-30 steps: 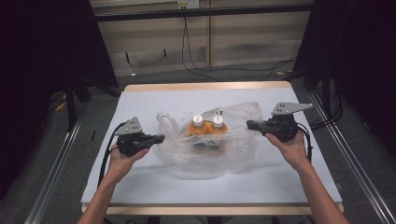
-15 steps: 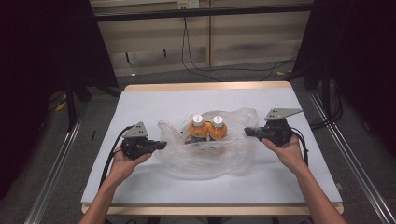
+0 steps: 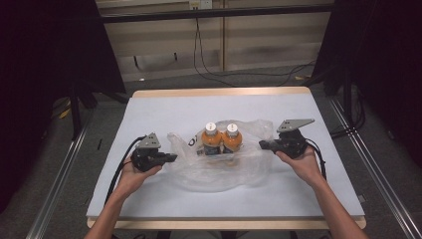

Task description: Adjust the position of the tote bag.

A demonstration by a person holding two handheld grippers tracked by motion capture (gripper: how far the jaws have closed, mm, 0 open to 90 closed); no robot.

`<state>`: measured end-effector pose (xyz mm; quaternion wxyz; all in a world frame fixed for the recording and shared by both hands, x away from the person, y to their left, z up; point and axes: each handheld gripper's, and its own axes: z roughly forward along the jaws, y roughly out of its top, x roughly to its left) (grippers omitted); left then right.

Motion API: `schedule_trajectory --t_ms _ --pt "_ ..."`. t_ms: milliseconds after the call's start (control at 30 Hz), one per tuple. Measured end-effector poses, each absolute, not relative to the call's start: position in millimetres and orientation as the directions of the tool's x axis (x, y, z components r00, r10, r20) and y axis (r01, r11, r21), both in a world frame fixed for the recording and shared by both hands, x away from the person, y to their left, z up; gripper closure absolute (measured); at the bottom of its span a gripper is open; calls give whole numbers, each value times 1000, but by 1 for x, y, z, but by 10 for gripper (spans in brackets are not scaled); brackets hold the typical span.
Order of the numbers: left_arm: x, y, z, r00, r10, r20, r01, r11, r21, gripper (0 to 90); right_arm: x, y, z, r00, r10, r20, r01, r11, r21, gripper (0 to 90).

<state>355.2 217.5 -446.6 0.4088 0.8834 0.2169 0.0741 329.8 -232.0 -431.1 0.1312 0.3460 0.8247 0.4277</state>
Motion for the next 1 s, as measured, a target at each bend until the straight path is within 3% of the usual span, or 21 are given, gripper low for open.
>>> schedule_trajectory --t_ms 767,1000 --pt "357 206 -470 910 412 -44 338 -677 654 900 335 -226 -468 -734 673 91 533 488 691 900" --pt "351 204 -473 912 408 -39 333 -682 651 900 333 -224 -476 -754 655 50 520 547 656 900"
